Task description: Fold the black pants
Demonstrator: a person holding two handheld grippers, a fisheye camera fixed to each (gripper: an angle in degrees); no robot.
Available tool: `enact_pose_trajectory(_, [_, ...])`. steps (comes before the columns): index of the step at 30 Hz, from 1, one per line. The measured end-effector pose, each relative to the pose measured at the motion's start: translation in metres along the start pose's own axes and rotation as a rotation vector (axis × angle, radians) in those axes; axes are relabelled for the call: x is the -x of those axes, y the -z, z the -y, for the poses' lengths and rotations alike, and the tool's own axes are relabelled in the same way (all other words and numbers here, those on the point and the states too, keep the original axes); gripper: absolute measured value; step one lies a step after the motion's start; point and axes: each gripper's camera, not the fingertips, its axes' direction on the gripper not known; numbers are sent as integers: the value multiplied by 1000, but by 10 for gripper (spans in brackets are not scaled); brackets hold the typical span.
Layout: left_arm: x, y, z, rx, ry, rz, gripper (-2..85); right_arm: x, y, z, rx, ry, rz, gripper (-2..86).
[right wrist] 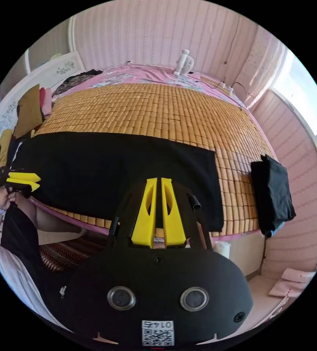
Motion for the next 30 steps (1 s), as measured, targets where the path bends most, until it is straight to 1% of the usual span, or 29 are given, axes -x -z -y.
enact_pose_trajectory(1, [5, -3, -3, 15, 52, 9, 55, 33, -10, 22, -5, 66, 94, 1])
enact_pose_trajectory(2, [6, -7, -6, 20, 62, 8, 52, 50, -16, 32, -8, 104, 135, 0])
enact_pose_trajectory(4, [5, -16, -10, 72, 78, 15, 50, 124, -41, 75, 15, 285, 223, -1])
enact_pose_trajectory(5, [2, -22, -14, 102, 83, 28, 50, 142, -48, 85, 28, 330, 224, -2])
enact_pose_trajectory(7, [-4, -19, -21, 69, 73, 56, 48, 205, -76, 124, 90, 463, 175, -3])
enact_pose_trajectory(11, [-10, -17, -33, 56, 55, 78, 46, 270, -108, 178, 179, 576, 166, -4])
enact_pose_trajectory(12, [-11, -17, -34, 53, 53, 82, 45, 287, -119, 192, 223, 619, 163, -4])
enact_pose_trajectory(13, [-13, -16, -37, 45, 45, 89, 44, 305, -135, 204, 319, 668, 152, -3])
enact_pose_trajectory(19, [-21, -12, -56, -17, 21, 136, 40, 353, -161, 239, 469, 795, 75, -6])
enact_pose_trajectory(22, [-23, -10, -60, -12, 6, 141, 25, 369, -173, 255, 536, 792, 51, -8])
enact_pose_trajectory(26, [-24, -7, -63, 6, 0, 132, 2, 387, -182, 264, 579, 842, 2, -9])
enact_pose_trajectory(30, [-26, -4, -67, 1, 3, 141, -6, 410, -190, 266, 609, 896, -101, -9])
